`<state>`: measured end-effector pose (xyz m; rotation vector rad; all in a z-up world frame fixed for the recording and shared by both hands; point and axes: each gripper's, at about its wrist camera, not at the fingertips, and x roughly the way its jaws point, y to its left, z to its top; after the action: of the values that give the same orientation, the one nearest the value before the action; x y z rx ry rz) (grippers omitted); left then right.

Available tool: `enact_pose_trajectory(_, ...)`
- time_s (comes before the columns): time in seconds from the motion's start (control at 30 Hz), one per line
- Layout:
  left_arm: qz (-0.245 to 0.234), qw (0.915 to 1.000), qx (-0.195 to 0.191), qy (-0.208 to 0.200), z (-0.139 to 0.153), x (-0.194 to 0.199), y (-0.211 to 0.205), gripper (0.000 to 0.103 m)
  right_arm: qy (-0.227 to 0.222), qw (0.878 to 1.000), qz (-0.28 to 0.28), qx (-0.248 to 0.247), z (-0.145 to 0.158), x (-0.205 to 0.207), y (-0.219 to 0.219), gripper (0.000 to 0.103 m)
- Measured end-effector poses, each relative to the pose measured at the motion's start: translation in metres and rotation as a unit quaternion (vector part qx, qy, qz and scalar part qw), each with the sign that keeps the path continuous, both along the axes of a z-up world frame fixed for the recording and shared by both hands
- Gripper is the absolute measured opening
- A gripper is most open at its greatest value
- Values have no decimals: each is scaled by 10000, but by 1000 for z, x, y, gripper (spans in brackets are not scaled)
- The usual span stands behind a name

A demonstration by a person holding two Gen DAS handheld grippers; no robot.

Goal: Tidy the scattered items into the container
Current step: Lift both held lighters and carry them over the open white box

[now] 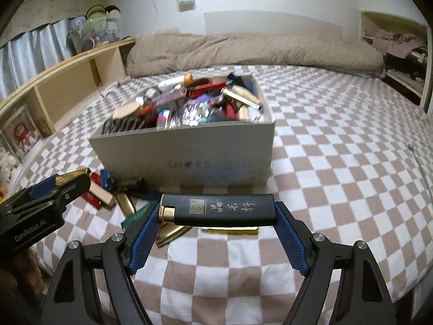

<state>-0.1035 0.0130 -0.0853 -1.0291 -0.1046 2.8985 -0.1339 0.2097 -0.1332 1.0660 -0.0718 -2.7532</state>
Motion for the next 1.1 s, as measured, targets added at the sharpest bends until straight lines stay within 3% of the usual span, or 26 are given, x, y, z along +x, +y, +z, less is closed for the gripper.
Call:
enact_pose_trajectory(0.63, -234, 9984, 124, 505, 50, -48, 23, 79, 764, 9964, 289, 243, 66, -44, -4, 82)
enact_pose_trajectory(1.1, -449, 9987, 153, 189, 38, -104, 43, 79, 921, 9944, 520, 64, 95, -93, -10, 82)
